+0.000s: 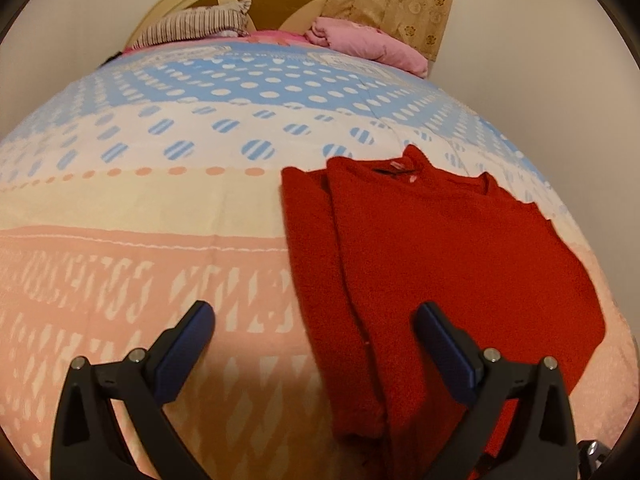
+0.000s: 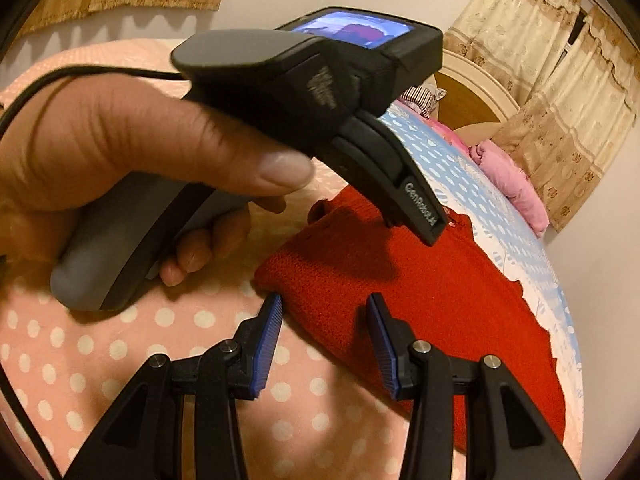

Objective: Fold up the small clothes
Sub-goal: 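Grasp the folded cardigan side with the left tool while the right tool grasps nearby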

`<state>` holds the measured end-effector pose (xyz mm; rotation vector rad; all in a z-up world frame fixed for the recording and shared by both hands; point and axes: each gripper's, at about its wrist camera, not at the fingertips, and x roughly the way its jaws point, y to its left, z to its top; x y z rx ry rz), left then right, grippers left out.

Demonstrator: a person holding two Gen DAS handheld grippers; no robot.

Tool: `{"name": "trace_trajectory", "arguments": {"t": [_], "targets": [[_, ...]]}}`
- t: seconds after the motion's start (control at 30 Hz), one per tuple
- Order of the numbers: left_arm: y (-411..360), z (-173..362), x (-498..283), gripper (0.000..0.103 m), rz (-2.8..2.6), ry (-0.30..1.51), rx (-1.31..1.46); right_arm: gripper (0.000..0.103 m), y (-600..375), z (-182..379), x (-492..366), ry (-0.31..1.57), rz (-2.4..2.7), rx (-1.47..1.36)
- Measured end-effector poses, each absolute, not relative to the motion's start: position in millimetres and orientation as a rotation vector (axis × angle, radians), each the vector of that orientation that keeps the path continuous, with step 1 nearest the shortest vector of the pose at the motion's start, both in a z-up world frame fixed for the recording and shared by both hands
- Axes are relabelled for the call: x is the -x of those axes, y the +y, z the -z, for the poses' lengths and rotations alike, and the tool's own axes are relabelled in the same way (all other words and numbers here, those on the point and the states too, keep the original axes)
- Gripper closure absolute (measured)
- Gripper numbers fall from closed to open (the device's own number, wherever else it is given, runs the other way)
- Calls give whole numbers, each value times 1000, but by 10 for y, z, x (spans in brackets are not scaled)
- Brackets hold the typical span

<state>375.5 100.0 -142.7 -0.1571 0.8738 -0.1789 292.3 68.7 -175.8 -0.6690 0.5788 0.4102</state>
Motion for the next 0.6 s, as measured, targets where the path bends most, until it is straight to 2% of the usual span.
{"name": "trace_trajectory", "arguments": {"t": [0.17,0.43,0.6], "targets": [[1031,1425,-3785,9,218,865,200,58,753,1779,-2927,563,-382,700],[900,1429,-3911,36,307,872,201,58,767,1797,-2914,565,-376,692],[964,1459,-3995,48,344,882,277,59,764,1785,-2931,563,-376,689]]}}
